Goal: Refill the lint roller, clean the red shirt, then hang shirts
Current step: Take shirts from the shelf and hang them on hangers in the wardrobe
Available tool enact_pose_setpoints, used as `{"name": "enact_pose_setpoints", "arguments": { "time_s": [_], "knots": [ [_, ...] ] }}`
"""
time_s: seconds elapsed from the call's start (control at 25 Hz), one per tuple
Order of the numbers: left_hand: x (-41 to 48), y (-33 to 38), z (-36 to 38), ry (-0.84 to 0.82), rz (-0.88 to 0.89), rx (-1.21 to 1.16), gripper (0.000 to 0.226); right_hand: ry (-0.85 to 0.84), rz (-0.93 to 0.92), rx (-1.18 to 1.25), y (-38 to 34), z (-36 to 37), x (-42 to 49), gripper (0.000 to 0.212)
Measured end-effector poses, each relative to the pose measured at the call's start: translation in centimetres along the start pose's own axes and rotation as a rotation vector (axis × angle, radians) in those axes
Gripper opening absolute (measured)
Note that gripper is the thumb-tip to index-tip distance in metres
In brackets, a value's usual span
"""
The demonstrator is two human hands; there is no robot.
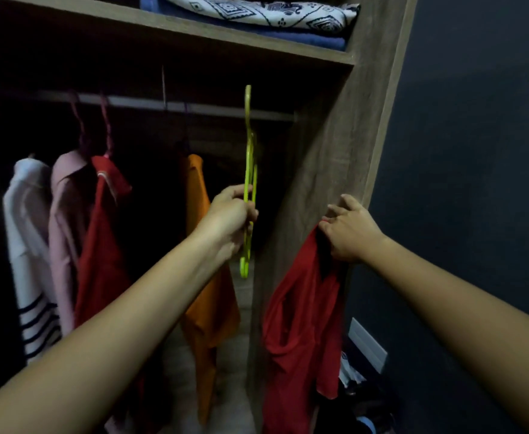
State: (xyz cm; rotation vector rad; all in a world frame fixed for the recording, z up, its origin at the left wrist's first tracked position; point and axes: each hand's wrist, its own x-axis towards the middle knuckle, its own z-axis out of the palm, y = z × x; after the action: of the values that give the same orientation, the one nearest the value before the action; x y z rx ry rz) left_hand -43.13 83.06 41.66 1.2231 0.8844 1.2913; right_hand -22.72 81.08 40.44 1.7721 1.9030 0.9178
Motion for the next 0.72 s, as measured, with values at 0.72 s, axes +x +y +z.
{"name": "enact_pose_setpoints", "arguments": {
  "time_s": [0.72],
  "knots": [
    [-15.6,-2.8,-18.2,0.011,0.307,0.716,0.015,0.144,-0.243,0.954,-8.0,-6.8,-5.2,0.049]
  ]
}}
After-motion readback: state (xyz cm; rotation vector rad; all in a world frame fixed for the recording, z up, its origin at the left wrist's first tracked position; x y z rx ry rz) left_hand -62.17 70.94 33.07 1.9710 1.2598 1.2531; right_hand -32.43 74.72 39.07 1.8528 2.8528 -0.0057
